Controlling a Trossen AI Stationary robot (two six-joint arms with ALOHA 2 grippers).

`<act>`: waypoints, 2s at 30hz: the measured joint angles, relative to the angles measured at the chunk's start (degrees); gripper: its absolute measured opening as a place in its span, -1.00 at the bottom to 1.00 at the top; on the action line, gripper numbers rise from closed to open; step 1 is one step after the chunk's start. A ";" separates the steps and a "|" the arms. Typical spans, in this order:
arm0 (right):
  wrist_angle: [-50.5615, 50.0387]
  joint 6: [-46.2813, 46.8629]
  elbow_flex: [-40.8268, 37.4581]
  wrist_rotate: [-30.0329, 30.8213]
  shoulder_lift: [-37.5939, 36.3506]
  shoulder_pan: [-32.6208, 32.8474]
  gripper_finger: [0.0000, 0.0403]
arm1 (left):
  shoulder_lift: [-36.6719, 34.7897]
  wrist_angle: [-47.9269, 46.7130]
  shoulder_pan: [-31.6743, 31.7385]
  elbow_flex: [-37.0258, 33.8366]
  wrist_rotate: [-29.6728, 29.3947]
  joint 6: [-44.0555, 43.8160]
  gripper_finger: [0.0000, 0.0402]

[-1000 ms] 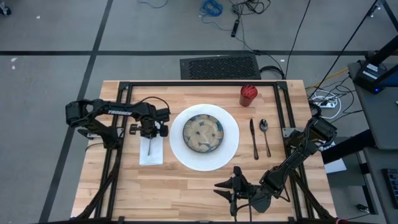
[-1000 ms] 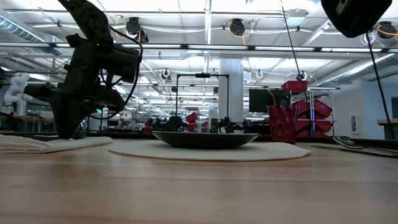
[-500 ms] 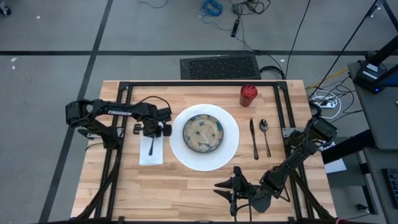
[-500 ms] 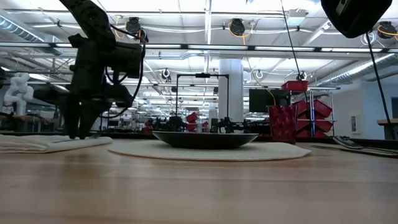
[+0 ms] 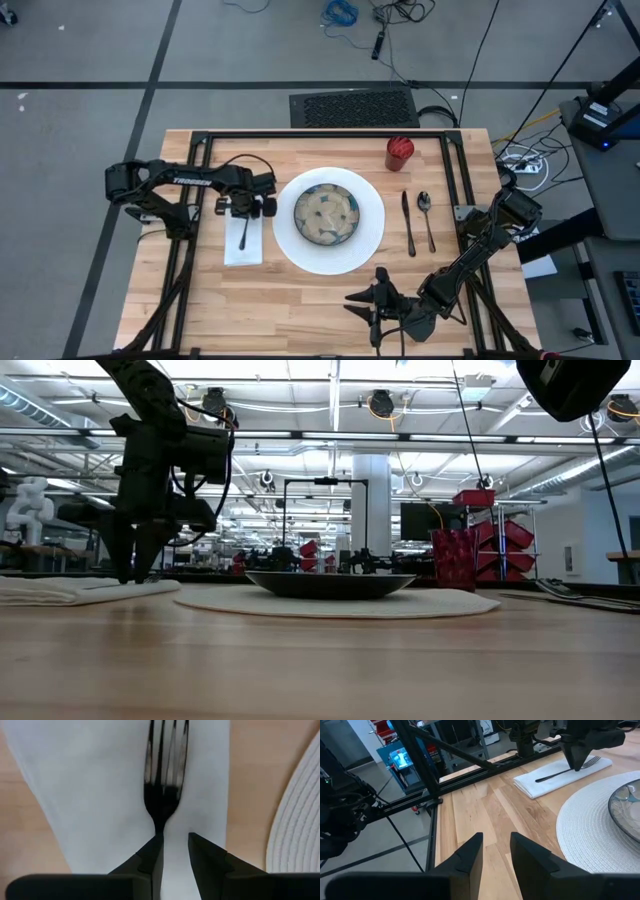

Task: Set table place
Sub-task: Put the black fork on the white table napkin

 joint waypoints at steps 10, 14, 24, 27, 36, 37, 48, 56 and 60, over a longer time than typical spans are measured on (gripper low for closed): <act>-0.03 0.00 0.00 -0.01 0.00 0.02 -0.57 | -0.02 -0.11 0.15 0.00 -2.98 -0.12 -0.63; -0.06 0.39 0.00 0.00 0.00 0.25 -0.57 | -0.04 -1.03 0.13 0.00 -3.08 -0.05 -0.63; -0.12 0.42 0.00 0.00 0.00 0.35 -0.57 | -0.04 -2.93 -0.04 0.00 -4.02 1.96 -0.63; -0.10 0.39 0.00 0.02 0.00 0.35 -0.57 | -0.04 -0.65 -0.07 0.00 -3.98 2.04 -0.63; -0.10 0.39 0.00 0.02 0.00 0.35 -0.57 | 0.31 -0.51 -1.10 -1.26 -1.93 0.33 -0.63; -0.12 0.39 0.00 0.02 0.00 0.35 -0.57 | 0.31 -0.37 -1.18 -1.42 -1.92 0.35 -0.63; -0.23 0.42 0.00 0.04 0.00 0.35 -0.57 | 0.28 -2.54 -0.63 -1.29 -4.35 -1.26 -0.63; -0.46 0.42 0.00 0.04 0.00 0.69 -0.57 | 0.28 -4.52 -0.63 -1.29 -4.81 -3.05 -0.63; -0.49 0.42 0.00 0.04 0.00 0.72 -0.57 | 0.28 -4.42 -0.63 -1.29 -4.71 -3.05 -0.63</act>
